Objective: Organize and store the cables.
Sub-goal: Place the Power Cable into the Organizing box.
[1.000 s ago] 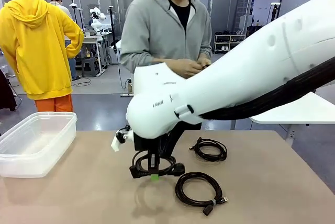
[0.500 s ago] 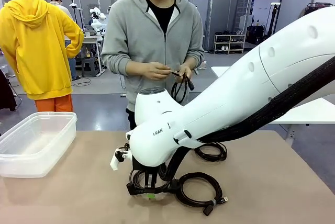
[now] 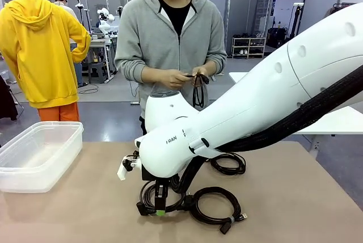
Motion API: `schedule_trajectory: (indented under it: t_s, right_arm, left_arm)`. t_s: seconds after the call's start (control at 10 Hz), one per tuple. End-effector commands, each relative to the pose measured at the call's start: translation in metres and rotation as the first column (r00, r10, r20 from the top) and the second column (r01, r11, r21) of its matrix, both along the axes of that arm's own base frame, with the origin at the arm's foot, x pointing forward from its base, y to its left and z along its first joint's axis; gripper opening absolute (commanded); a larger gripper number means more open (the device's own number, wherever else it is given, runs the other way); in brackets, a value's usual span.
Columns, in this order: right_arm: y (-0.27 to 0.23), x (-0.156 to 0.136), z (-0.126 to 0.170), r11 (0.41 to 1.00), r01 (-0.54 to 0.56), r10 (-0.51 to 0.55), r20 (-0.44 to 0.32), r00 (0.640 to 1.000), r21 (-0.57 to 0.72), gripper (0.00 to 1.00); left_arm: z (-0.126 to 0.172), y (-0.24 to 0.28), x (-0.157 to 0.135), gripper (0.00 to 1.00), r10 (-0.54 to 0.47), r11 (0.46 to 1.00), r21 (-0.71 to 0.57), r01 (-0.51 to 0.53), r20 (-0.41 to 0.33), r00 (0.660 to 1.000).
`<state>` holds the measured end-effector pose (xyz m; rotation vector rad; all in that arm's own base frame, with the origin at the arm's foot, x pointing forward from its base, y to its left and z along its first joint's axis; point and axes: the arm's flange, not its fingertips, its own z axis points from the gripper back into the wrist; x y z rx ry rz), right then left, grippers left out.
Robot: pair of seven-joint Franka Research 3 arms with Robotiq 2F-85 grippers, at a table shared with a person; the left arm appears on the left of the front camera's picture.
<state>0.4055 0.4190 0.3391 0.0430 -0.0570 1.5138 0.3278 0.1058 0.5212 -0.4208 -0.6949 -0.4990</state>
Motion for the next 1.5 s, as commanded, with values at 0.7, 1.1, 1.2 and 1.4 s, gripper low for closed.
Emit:
schedule_trajectory:
  t_s: [0.7,1.1,1.2,1.4]
  right_arm:
    - [-0.068,-0.026,0.108,0.997,0.054,-0.056,0.028,0.998,0.058,1.00]
    - [-0.239,-0.052,0.180,0.976,0.135,-0.140,0.017,0.990,0.169,1.00]
    - [-0.280,-0.055,0.186,0.965,0.173,-0.182,0.026,0.983,0.196,1.00]
    - [-0.364,-0.060,0.194,0.913,0.279,-0.294,0.006,0.956,0.298,1.00]
  left_arm:
    - [0.000,0.002,-0.001,1.00,-0.018,1.000,-0.005,0.018,0.005,1.000]
    - [0.000,0.002,-0.001,1.00,-0.018,1.000,-0.005,0.018,0.005,1.000]
    - [0.000,0.002,-0.001,1.00,-0.018,1.000,-0.005,0.018,0.005,1.000]
    - [0.000,0.002,-0.001,1.00,-0.018,1.000,-0.005,0.018,0.005,1.000]
